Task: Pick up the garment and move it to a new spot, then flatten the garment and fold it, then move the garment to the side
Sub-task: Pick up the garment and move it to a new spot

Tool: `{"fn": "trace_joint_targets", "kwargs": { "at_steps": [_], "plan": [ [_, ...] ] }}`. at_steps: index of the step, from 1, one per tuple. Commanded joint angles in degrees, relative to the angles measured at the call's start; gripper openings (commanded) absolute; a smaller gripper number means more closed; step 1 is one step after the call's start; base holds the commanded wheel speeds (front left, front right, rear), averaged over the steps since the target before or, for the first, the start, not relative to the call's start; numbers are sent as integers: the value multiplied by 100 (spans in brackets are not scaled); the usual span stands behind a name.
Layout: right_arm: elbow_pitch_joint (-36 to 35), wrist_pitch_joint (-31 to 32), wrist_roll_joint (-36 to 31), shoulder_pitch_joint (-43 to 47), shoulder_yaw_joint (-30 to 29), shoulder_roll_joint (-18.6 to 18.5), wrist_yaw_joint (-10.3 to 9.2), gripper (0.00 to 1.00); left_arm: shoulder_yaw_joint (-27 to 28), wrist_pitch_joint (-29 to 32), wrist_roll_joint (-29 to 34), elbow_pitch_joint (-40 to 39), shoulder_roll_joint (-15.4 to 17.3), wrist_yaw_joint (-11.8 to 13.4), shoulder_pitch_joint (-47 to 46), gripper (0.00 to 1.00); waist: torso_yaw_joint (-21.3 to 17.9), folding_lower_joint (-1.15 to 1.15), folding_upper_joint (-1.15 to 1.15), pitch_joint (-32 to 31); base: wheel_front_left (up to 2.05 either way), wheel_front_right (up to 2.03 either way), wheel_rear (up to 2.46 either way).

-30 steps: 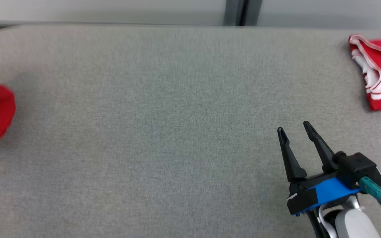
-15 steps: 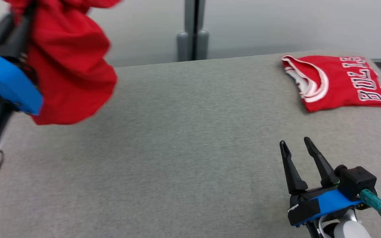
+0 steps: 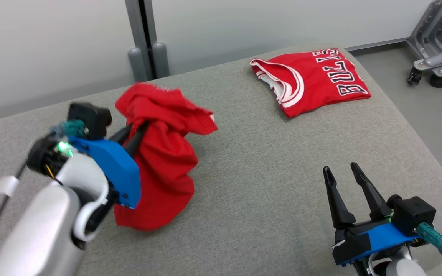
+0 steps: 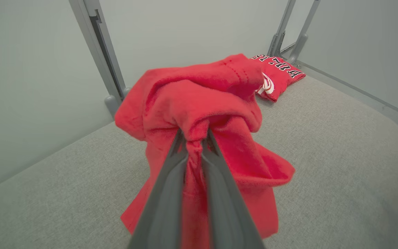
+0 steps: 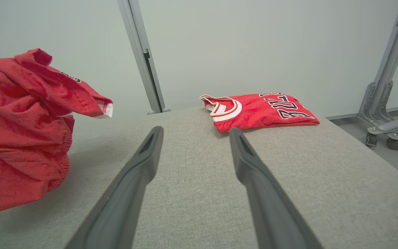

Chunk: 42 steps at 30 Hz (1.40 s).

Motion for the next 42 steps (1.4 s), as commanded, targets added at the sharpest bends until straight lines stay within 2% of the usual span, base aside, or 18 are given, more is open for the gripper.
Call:
{"fn": "trace_joint_targets", "kwargs": {
  "at_steps": [1,2,3,4,7,9,12,16,21,26,34,42],
  "plan": [
    [6,-19,36,64,-27,-6,3,100,-41,-109,48,87,-75,44,86,0,-54,-1,0,-39,0,0,0],
    [16,-26,34,84,-45,-6,3,100,-98,-271,103,301,-204,96,157,0,-66,-1,0,-39,0,0,0],
    [28,-44,41,87,-67,-5,3,100,-226,-578,226,770,-426,206,296,59,-71,-1,0,-42,0,0,0],
    [29,-43,44,80,-71,-4,3,100,-271,-734,337,1009,-513,300,346,100,-62,-1,0,-45,0,0,0],
    [34,-38,49,50,-63,-4,3,100,-360,-1259,389,1550,-877,418,466,100,1,-1,0,-69,0,0,0],
    [25,-21,33,70,-86,-9,3,100,-416,-1521,365,1802,-1073,370,494,100,98,-1,0,-98,0,0,0],
    [18,24,-2,128,-65,-6,3,100,-378,-1940,322,2022,-1225,313,538,100,262,-1,0,-156,0,0,0],
    [-20,57,-47,193,-133,-8,3,100,-227,-2701,299,1932,-1353,332,646,100,522,-1,0,-248,0,0,0],
    [-101,117,-95,263,-242,-7,3,100,-11,-3529,295,1634,-1290,420,973,100,863,-1,0,-353,0,0,0],
    [-177,178,-121,345,-376,-8,3,100,223,-4021,277,1305,-1181,470,1326,100,1207,-1,0,-444,0,0,0],
    [-222,232,-68,486,-569,-9,3,100,708,-4190,412,1029,-1051,610,1864,100,1636,-1,0,-580,0,0,0],
    [-68,254,-14,578,-628,-8,3,100,1246,-4198,567,915,-906,753,2489,100,1698,-1,0,-732,0,0,0]
  ]
}}
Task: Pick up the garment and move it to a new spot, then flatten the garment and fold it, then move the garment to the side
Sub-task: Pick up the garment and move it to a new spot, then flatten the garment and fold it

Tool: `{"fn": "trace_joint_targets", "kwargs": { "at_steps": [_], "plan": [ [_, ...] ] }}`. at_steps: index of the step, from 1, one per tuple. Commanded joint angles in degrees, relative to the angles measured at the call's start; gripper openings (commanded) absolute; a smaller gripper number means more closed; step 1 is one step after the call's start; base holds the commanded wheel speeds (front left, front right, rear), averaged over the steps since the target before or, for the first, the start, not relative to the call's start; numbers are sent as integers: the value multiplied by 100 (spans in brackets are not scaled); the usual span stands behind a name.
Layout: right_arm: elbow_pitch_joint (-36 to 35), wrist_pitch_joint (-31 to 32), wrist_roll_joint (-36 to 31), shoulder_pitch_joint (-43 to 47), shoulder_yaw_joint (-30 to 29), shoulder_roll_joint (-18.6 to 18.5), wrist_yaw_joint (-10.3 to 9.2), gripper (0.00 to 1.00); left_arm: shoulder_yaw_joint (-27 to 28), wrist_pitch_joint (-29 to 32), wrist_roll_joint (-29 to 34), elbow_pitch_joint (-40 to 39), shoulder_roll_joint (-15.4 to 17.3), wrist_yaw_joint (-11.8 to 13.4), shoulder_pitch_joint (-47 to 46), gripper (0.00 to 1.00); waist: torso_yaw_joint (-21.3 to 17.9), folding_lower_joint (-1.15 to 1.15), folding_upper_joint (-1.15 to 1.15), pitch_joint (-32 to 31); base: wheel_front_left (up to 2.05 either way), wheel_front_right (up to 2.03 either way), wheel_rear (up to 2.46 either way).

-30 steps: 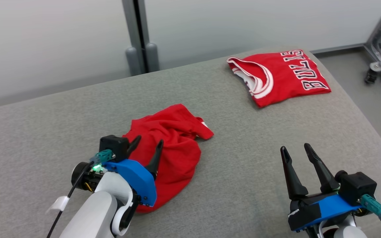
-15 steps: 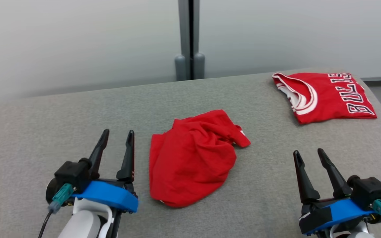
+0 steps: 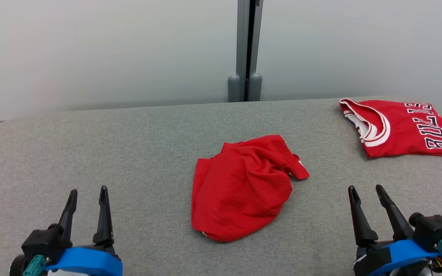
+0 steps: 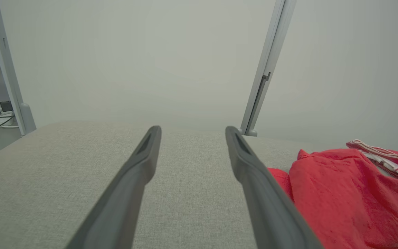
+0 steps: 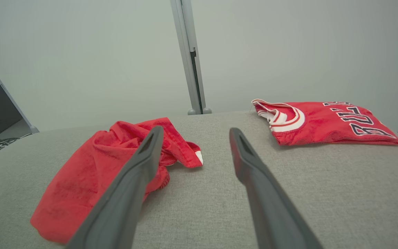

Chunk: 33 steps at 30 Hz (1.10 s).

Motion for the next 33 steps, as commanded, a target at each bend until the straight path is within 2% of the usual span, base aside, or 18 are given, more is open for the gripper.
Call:
{"fn": "trace_joint_targets", "kwargs": {
  "at_steps": [1,9,33],
  "plan": [
    [19,13,33,70,-33,-11,3,100,57,-25,42,-19,39,39,138,100,-15,1,0,-22,0,0,0],
    [105,30,41,150,-80,-11,3,100,137,7,100,-148,40,142,582,100,-29,1,0,-85,0,0,0],
    [59,156,-21,-37,53,-11,3,100,3,174,102,-598,100,321,650,100,17,1,0,7,0,0,0]
  ]
}}
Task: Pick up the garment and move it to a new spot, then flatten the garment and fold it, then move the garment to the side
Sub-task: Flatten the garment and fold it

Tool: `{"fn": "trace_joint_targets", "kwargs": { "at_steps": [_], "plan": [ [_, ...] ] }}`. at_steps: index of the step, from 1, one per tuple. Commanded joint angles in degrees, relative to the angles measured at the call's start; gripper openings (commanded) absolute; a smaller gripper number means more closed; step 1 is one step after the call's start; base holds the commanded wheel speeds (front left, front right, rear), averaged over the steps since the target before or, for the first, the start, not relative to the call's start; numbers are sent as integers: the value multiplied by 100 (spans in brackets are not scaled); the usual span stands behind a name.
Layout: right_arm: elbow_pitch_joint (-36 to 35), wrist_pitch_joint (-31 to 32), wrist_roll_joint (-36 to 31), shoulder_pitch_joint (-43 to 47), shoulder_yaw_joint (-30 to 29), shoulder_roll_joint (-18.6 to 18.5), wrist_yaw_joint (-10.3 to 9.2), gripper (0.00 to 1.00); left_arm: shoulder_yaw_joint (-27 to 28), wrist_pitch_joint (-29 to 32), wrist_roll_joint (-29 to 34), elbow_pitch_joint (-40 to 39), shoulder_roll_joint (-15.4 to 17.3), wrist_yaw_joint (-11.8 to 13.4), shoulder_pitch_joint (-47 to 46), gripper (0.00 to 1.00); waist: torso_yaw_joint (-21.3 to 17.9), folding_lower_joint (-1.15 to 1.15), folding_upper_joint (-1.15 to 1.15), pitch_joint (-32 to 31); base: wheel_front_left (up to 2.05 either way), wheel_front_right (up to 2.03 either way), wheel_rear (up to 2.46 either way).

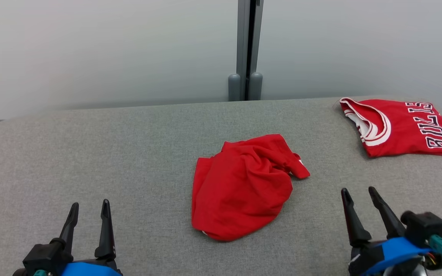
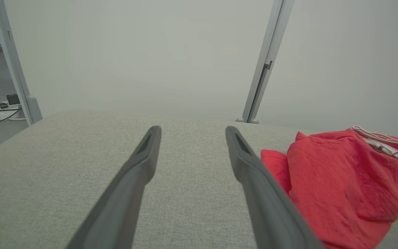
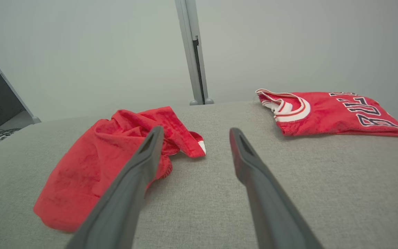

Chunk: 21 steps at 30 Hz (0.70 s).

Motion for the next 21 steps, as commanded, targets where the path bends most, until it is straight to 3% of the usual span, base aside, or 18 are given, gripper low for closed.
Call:
{"fn": "trace_joint_targets", "kwargs": {
  "at_steps": [1,5,9,13,21],
  "plan": [
    [-6,35,-26,-122,12,-11,3,100,18,-2,3,-28,29,31,38,100,8,0,0,27,0,0,0],
    [142,539,208,-689,160,-12,3,100,26,7,14,-114,60,51,-58,100,17,0,0,172,0,0,0],
    [540,1626,445,-1587,254,-12,3,100,-10,29,46,-219,76,31,-199,100,89,0,0,392,0,0,0],
    [1073,2748,499,-2589,45,-16,3,100,-75,53,73,-303,96,3,-330,100,251,0,0,647,0,0,0],
    [2401,3931,269,-4049,-504,-13,3,100,-202,71,141,-318,95,-107,-668,100,710,0,0,1044,0,0,0]
  ]
}}
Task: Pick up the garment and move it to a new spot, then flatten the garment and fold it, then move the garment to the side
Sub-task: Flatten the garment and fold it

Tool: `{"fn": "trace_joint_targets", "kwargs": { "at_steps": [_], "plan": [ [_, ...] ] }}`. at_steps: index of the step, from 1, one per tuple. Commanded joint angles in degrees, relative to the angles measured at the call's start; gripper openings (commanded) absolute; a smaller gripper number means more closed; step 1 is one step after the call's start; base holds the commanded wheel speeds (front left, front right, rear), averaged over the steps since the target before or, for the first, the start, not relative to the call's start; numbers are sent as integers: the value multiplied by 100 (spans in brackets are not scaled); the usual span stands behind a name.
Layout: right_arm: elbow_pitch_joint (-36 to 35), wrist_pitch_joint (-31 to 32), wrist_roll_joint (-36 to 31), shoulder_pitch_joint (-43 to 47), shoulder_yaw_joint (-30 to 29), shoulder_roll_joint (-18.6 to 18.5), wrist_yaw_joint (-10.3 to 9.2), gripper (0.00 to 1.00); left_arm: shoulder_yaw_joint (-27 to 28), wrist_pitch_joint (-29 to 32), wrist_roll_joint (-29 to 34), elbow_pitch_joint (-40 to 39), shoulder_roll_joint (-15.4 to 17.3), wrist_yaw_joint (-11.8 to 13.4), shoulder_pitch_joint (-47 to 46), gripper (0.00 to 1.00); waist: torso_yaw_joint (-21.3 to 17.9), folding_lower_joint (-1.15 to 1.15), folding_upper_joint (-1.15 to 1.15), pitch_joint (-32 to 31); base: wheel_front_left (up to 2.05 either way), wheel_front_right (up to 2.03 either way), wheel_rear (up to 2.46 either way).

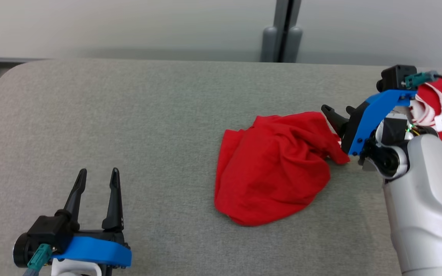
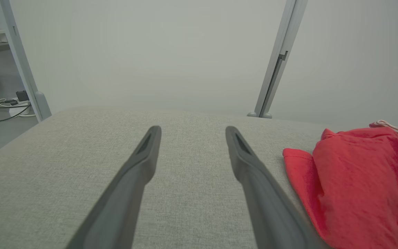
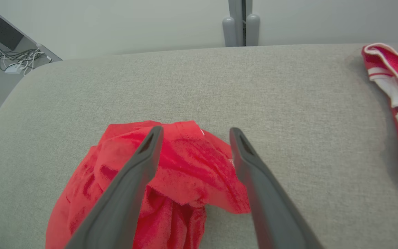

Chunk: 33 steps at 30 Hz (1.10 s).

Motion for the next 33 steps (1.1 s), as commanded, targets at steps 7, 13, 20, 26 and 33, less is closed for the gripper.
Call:
{"fn": "trace_joint_targets", "kwargs": {
  "at_steps": [7,13,20,26,33],
  "plan": [
    [838,243,-487,-503,-236,-42,3,100,-83,-83,44,99,-45,-89,-278,100,413,-1,-1,315,0,0,0],
    [1398,204,-465,-614,-244,-28,3,100,-114,-140,36,195,-87,-150,-399,100,553,-1,-1,447,0,0,0],
    [1463,169,336,-665,735,-14,3,0,-118,-190,18,320,-113,-195,-509,100,589,-1,-1,470,0,0,0],
    [978,-486,830,-785,1591,-134,3,0,-119,-223,14,439,-137,-226,-530,100,614,-1,-1,309,0,0,0],
    [389,-1283,1375,-1142,2539,-190,3,0,-90,-259,19,491,-144,-242,-433,100,639,-1,-1,101,0,0,0]
  ]
}}
